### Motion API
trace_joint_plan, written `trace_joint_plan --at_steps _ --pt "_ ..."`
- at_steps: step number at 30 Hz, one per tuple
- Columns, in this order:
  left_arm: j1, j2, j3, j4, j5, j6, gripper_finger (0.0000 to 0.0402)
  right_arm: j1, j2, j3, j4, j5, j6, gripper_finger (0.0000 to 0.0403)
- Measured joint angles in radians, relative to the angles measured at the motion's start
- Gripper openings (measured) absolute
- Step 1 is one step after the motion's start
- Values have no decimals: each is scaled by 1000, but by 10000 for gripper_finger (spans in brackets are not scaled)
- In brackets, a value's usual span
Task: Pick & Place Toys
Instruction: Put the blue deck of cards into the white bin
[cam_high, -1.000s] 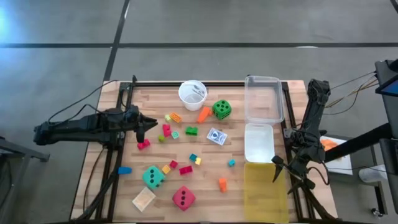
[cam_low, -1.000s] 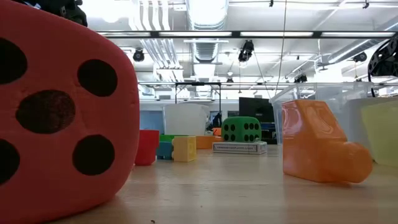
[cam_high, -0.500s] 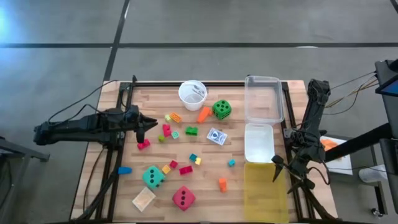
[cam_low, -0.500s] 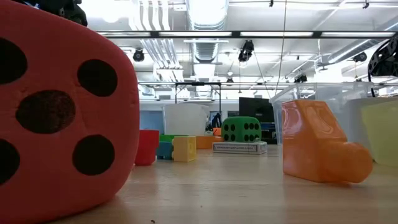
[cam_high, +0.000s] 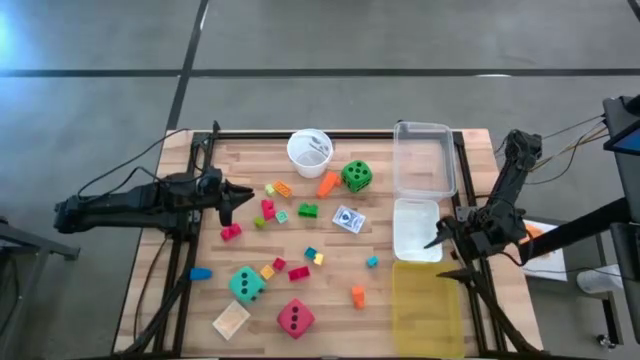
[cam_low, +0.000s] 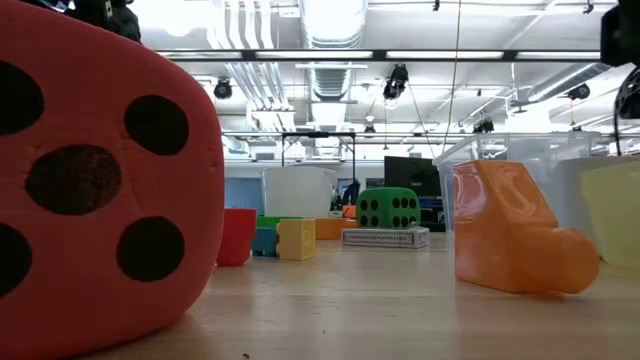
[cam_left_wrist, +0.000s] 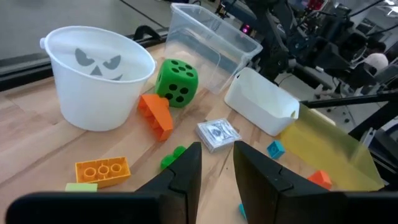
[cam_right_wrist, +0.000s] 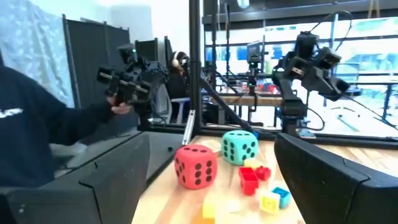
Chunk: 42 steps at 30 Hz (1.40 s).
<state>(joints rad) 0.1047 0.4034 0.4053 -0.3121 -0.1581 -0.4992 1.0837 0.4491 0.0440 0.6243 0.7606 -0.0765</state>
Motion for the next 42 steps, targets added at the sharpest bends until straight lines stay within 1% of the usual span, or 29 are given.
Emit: trace_joint_plan --at_steps 2,4,7,10,13,15,20,25,27,29,32,33,37,42 --pt "0 0 0 0 0 0 101 -48 21 28 -7 -32 19 338" --pt "1 0 0 19 -16 0 101 -88 43 80 -61 -35 32 338" --pt "2 0 0 50 -23 -5 101 -131 68 201 -265 -37 73 338" --pt "2 0 0 58 -25 -16 101 -171 100 325 -483 -40 172 338" --pt "2 0 0 60 -38 -58 101 -210 145 414 -583 -42 248 338" --pt "2 0 0 67 -45 -59 101 -236 178 455 -620 -81 262 338" --pt "2 0 0 70 -48 -59 101 -334 273 508 -642 -234 289 338" --pt "2 0 0 70 -48 -55 101 -471 378 520 -650 -425 365 338" --pt "2 0 0 69 -48 -55 101 -511 417 520 -635 -471 364 338" --pt "2 0 0 68 -44 -55 101 -537 460 520 -591 -474 372 338" --pt "2 0 0 68 -44 -52 101 -565 530 521 -507 -474 426 338" --pt "2 0 0 68 -44 -52 101 -567 549 522 -502 -473 438 338" --pt "2 0 0 68 -44 -52 101 -595 623 553 -488 -474 360 338" --pt "2 0 0 68 -44 -52 101 -607 723 625 -489 -474 365 338"
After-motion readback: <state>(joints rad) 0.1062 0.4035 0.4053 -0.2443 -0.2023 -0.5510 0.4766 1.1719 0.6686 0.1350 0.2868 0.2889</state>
